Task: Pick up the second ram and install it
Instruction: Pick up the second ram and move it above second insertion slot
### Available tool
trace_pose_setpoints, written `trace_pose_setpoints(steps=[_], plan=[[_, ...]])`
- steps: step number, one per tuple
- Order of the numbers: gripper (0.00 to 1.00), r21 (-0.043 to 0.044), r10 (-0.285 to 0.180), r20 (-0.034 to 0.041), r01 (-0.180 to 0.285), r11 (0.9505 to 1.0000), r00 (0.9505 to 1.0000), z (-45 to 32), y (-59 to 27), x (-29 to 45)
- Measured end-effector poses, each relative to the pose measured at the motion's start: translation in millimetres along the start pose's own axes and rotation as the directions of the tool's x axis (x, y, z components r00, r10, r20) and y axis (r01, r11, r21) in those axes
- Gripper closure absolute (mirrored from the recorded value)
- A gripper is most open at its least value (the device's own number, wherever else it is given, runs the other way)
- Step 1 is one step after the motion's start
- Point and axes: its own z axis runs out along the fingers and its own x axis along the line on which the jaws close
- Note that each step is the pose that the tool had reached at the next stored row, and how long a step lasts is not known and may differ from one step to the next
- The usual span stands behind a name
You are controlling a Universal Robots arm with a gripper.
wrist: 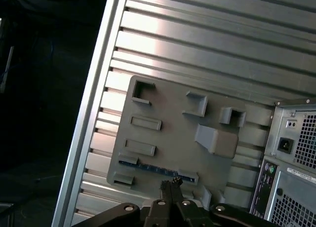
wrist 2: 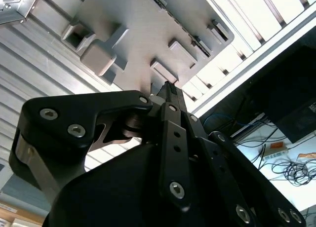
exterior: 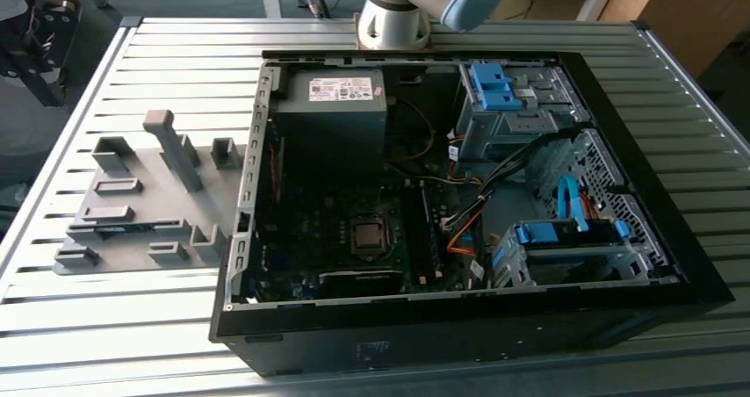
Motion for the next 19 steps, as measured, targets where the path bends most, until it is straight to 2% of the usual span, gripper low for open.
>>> trace_pose_setpoints(steps=[9,19], plan=[[0.89,0.0012,-0.095,-0.0016,0.095,0.9955,0.9955,0.0,0.0,0.1],[0.89,0.0013,-0.099,-0.0017,0.099,0.9951,0.9951,0.0,0.0,0.1]])
